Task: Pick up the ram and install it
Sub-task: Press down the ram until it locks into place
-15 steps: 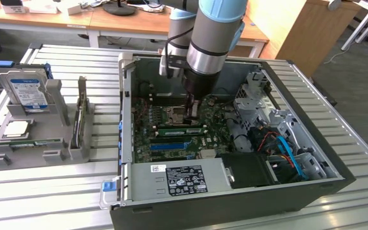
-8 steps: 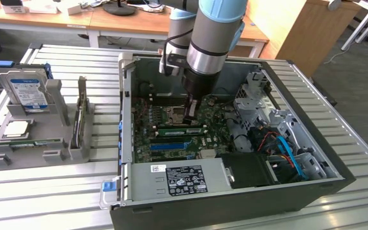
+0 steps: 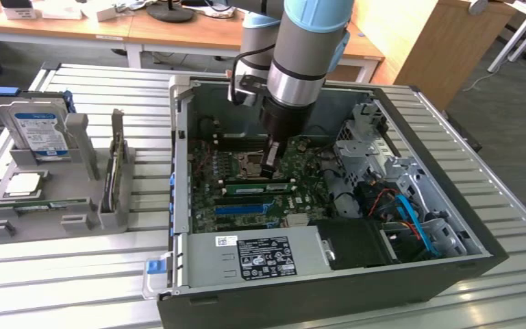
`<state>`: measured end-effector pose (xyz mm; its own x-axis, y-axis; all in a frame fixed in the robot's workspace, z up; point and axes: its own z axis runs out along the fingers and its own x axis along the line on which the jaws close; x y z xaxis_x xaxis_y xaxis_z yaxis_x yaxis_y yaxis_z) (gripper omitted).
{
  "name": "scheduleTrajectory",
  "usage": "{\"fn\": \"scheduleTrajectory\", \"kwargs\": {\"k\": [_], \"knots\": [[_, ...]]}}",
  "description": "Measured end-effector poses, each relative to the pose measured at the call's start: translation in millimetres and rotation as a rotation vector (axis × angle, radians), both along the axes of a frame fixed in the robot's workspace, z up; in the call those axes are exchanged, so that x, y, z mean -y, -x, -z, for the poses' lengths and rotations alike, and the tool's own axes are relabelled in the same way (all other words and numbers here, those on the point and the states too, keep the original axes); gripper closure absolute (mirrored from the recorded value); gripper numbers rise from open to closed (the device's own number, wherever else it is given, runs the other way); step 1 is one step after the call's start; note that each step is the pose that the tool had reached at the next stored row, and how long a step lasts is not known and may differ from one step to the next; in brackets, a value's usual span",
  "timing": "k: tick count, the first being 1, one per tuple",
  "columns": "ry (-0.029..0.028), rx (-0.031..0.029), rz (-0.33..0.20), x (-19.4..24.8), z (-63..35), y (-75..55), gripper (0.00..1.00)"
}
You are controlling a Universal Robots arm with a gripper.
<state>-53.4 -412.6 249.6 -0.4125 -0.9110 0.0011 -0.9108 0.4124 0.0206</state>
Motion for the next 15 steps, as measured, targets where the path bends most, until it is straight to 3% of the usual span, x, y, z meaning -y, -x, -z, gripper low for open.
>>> {"fn": "scheduleTrajectory", "kwargs": {"k": [15], "knots": [[0.0,-0.0001,0.23,0.0,0.3,0.0,0.89]]}}
